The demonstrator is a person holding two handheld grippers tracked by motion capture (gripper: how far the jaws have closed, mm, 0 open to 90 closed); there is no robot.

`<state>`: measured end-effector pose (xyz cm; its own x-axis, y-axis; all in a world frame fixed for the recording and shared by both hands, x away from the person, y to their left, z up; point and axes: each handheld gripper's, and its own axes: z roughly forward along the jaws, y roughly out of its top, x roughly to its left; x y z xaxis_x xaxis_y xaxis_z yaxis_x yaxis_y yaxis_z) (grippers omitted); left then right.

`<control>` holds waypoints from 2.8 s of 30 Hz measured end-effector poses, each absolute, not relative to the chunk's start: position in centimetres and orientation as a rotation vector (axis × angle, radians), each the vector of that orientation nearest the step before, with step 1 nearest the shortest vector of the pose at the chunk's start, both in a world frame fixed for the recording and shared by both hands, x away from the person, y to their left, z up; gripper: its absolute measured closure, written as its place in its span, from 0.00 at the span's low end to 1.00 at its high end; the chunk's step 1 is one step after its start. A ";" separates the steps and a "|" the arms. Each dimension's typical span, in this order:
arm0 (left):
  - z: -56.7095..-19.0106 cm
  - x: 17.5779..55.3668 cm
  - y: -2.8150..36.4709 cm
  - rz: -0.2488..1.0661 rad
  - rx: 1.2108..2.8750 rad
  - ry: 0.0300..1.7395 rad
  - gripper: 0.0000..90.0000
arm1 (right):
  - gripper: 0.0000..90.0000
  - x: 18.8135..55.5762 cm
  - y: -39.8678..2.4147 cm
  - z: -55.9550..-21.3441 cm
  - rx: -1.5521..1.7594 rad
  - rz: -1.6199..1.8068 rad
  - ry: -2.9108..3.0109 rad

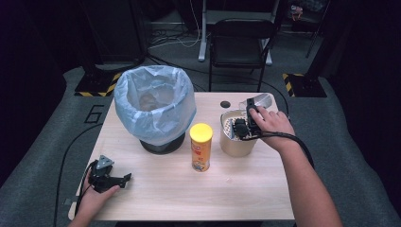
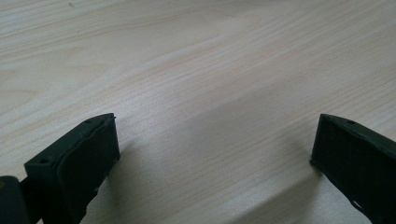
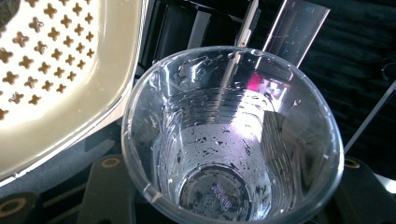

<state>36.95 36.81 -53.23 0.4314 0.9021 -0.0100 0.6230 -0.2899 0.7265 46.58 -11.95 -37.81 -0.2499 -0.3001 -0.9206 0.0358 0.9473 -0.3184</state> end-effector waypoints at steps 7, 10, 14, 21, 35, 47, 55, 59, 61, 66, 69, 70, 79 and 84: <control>-53.2 36.9 36.8 0.540 2.028 1.276 0.01 | 0.47 46.5 -11.9 -37.4 -0.152 -0.280 1.820; -53.2 36.9 36.8 0.539 2.030 1.278 0.01 | 0.47 46.4 -11.9 -36.6 -0.094 -0.208 1.838; -53.2 36.9 36.8 0.540 2.029 1.278 0.01 | 0.47 46.3 -11.7 -35.6 -0.023 -0.129 1.862; -53.2 36.8 36.8 0.529 2.032 1.284 0.01 | 0.47 46.1 -11.6 -34.0 0.076 0.002 1.935; -53.2 36.8 36.8 0.531 2.032 1.284 0.01 | 0.47 46.3 -12.3 -29.9 0.417 0.433 2.068; -53.2 36.8 36.8 0.531 2.032 1.284 0.01 | 0.47 47.3 -12.9 -28.6 0.742 0.825 2.168; -53.2 36.8 36.8 0.531 2.029 1.285 0.01 | 0.47 47.5 -13.1 -27.8 0.868 0.935 2.202; -53.2 36.8 36.8 0.530 2.029 1.285 0.01 | 0.47 47.7 -13.3 -27.5 0.924 1.000 2.227; -53.2 36.8 36.8 0.531 2.029 1.285 0.01 | 0.47 47.9 -13.5 -27.5 0.937 1.026 2.241; -53.2 36.8 36.8 0.531 2.032 1.284 0.01 | 0.47 48.2 -13.7 -27.4 0.959 1.058 2.254; -53.2 36.8 36.8 0.530 2.029 1.285 0.01 | 0.47 48.2 -13.7 -27.0 0.991 1.090 2.278; -53.2 36.8 36.8 0.531 2.030 1.284 0.01 | 0.47 48.2 -13.6 -26.6 0.996 1.091 2.275; -53.2 36.8 36.8 0.528 2.030 1.285 0.01 | 0.47 47.9 -10.7 -22.0 0.957 1.152 2.251; -53.1 36.8 36.9 0.520 2.040 1.285 0.01 | 0.47 48.3 -7.2 -20.6 0.893 1.161 2.267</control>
<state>36.84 36.87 -53.11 0.4371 0.8993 -0.0150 0.6355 -0.2970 0.7127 48.26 -7.17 -20.57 -0.6954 0.7131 -0.0889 0.3445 0.4394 0.8296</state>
